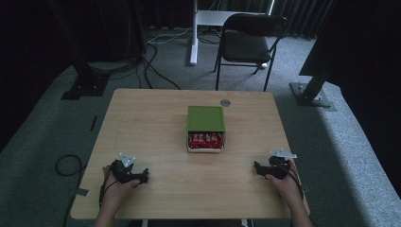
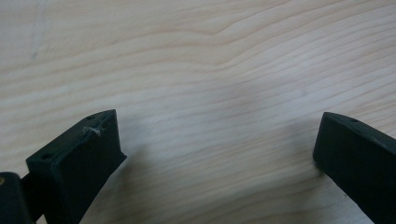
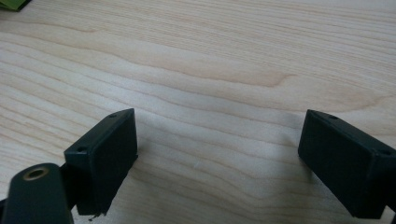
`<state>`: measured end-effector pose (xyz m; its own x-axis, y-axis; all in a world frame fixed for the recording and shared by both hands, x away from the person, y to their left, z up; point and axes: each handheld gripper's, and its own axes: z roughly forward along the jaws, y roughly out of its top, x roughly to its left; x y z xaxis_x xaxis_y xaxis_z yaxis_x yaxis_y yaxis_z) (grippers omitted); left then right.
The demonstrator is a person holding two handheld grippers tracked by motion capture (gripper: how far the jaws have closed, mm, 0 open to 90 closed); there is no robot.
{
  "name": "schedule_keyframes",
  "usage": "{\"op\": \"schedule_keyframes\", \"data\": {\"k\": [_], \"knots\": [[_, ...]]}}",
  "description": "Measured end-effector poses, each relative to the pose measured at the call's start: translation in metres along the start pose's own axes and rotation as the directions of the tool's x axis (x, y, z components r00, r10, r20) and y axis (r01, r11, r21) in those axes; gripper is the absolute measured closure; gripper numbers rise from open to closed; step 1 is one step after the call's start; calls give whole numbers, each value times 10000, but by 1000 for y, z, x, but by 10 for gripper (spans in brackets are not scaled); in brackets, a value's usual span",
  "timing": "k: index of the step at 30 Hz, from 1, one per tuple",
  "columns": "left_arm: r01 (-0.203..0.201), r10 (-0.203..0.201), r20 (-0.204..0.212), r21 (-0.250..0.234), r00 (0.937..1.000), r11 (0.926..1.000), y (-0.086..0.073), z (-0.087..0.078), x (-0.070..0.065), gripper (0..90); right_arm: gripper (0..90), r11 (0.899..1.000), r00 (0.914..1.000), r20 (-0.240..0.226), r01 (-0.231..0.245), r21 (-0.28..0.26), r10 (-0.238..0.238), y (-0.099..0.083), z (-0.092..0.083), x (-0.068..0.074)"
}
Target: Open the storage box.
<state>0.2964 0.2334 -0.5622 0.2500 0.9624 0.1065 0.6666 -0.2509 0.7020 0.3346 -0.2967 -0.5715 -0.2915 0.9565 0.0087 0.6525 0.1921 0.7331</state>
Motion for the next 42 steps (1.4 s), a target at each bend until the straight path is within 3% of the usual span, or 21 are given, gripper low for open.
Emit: {"op": "schedule_keyframes", "data": {"k": [6,12,16,24,28,32,38,42], "knots": [[-701,704,87,-310,9975,9971,9,3,-13,15,113,10000,10000,1,-5,0,5,0,0,0],[-1551,1568,230,-643,9874,9858,18,4,-29,15,114,10000,10000,10,-22,-4,22,0,0,0],[-1673,1706,330,-855,9848,9822,21,6,-34,15,114,10000,10000,16,-27,-10,27,0,0,0],[-2435,2503,439,-1208,9672,9623,28,10,-51,15,114,10000,10000,15,-29,-10,29,0,0,0],[-3008,3083,367,-1366,9506,9438,32,11,-61,15,114,10000,10000,17,-29,-10,29,0,0,0],[-3573,3659,277,-1586,9302,9204,37,12,-71,15,114,10000,10000,17,-28,-11,28,0,0,0],[-4088,4195,285,-1738,9073,8959,41,13,-86,15,114,10000,10000,16,-31,-9,31,0,0,0],[-4539,4648,179,-1846,8853,8717,44,15,-95,15,114,10000,10000,18,-27,-9,27,0,0,0]]}}
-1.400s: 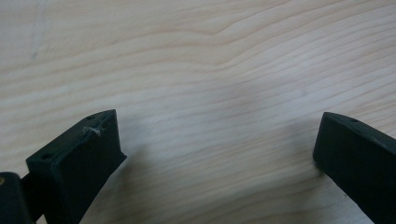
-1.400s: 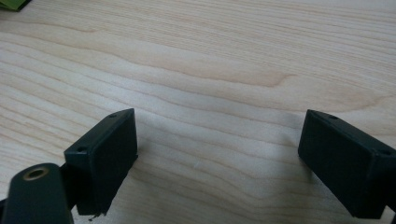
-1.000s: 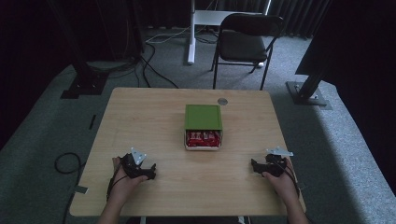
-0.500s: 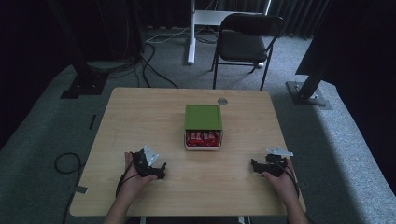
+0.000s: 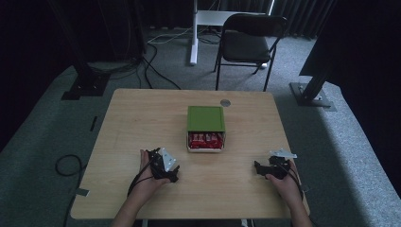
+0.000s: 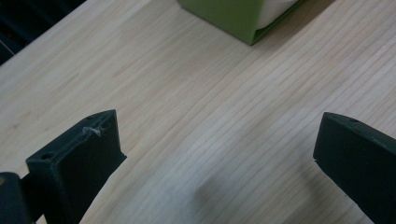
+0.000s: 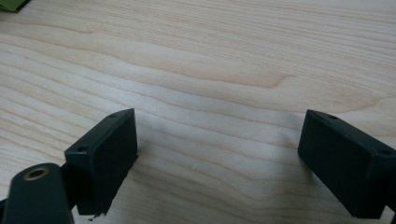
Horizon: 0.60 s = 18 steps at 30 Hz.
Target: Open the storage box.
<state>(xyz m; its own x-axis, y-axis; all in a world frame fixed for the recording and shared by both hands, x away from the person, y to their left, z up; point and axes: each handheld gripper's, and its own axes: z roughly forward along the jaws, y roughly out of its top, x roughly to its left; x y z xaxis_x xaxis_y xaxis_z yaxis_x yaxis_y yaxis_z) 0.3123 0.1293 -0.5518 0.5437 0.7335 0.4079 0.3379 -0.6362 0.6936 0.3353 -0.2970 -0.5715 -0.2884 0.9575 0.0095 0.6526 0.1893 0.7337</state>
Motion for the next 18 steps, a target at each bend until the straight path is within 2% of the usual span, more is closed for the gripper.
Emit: {"op": "schedule_keyframes", "data": {"k": [4,9,12,18], "knots": [[-336,338,114,-164,9994,9993,7,2,-8,14,114,10000,10000,-1,-23,-1,23,0,0,0],[-923,926,47,-384,9957,9950,15,3,-16,15,114,10000,10000,-2,-35,3,35,0,0,0],[-1296,1299,29,-501,9915,9903,18,4,-22,15,114,10000,10000,-3,-36,2,36,0,0,0],[-1779,1800,223,-740,9834,9813,26,6,-33,15,114,10000,10000,-4,-39,4,39,0,0,0]]}}
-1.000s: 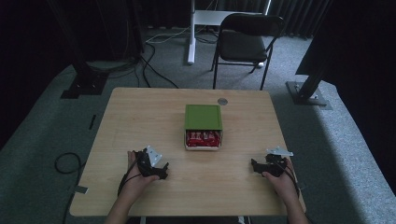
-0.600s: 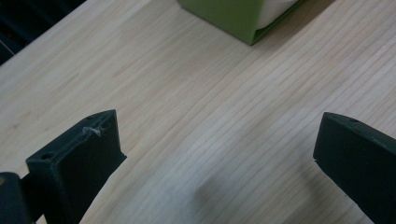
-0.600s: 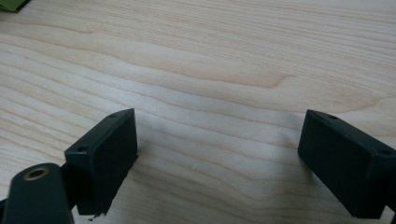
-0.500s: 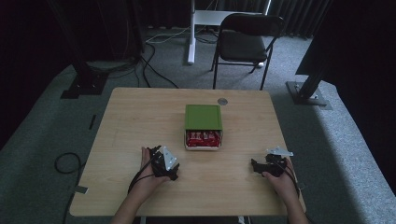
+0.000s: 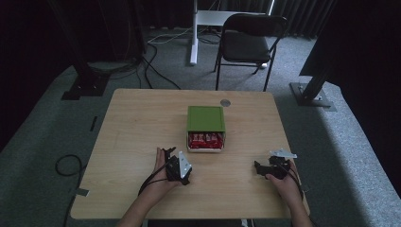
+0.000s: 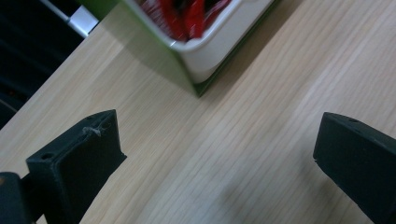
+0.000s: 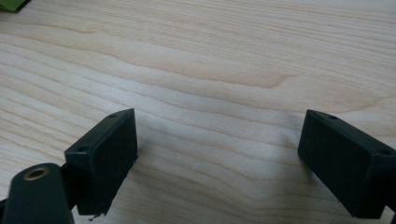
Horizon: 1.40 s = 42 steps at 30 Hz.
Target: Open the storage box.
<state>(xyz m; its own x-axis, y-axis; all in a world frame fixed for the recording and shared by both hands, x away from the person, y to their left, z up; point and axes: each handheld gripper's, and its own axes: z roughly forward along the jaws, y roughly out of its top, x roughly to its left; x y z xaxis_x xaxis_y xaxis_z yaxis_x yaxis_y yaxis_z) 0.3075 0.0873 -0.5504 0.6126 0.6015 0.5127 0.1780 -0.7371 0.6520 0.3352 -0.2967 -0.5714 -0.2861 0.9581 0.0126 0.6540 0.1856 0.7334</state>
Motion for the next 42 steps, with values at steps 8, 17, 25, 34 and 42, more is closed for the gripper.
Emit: {"op": "schedule_keyframes", "data": {"k": [8,17,25,34,42], "knots": [[-994,1002,444,-205,9940,9948,10,2,-17,15,114,10000,10000,0,-2,15,2,0,0,0],[-1913,1929,323,-452,9807,9805,23,9,-28,17,114,10000,10000,-15,-14,-2,14,0,0,0],[-2650,2672,176,-801,9635,9609,31,15,-33,66,115,10000,10000,-28,-17,-14,17,0,0,-1],[-3304,3313,-66,-966,9435,9389,40,22,-34,149,115,10000,10000,-31,-27,-14,27,0,0,-1],[-3744,3736,-271,-992,9272,9219,45,27,-37,186,115,10000,10000,-42,-72,-34,72,0,0,-1]]}}
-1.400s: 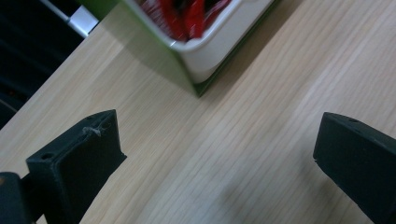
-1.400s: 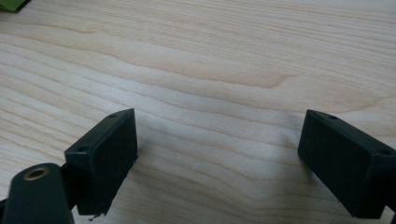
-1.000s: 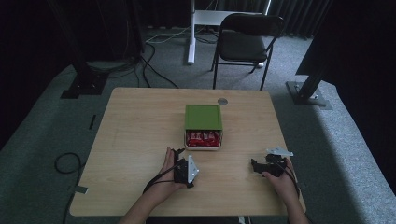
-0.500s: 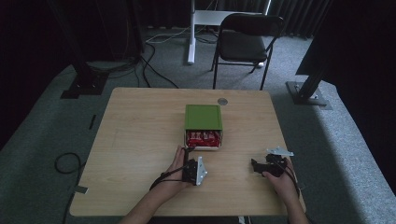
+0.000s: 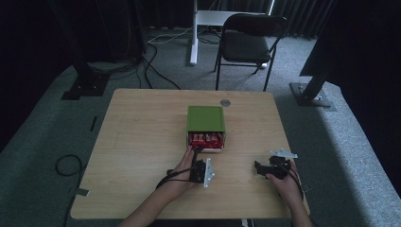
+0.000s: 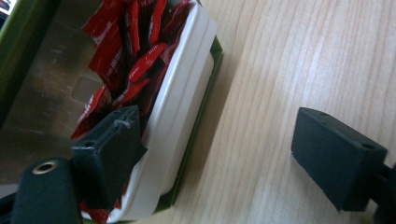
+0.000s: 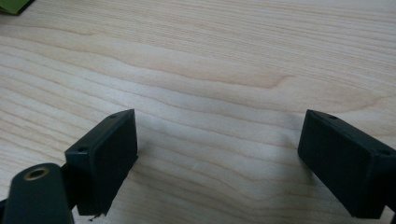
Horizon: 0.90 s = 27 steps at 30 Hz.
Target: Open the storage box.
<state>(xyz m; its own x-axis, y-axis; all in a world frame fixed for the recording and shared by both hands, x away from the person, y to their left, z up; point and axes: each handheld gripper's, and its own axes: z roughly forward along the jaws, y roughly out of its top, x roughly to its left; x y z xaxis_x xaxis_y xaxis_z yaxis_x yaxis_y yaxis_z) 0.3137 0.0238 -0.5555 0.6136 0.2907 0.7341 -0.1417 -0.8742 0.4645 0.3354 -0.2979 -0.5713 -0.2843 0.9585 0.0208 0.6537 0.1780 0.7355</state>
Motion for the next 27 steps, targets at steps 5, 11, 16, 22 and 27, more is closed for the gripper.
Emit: {"op": "schedule_keyframes", "data": {"k": [5,11,16,22,27], "knots": [[-187,187,13,-9,9998,9998,0,5,2,241,115,10000,10000,-2,-24,-4,24,0,0,0],[-1056,1065,-386,260,9936,9941,1,7,1,319,115,10000,10000,21,5,6,-5,0,0,0],[-1393,1425,-1259,342,9817,9897,-3,13,-3,429,115,10000,10000,45,26,19,-26,0,0,0],[-1814,1913,-2116,656,9584,9812,-2,17,-8,546,115,10000,10000,64,40,26,-40,0,0,1],[-2406,2547,-2400,868,9368,9667,-3,20,-12,567,115,10000,10000,52,30,23,-30,0,0,0]]}}
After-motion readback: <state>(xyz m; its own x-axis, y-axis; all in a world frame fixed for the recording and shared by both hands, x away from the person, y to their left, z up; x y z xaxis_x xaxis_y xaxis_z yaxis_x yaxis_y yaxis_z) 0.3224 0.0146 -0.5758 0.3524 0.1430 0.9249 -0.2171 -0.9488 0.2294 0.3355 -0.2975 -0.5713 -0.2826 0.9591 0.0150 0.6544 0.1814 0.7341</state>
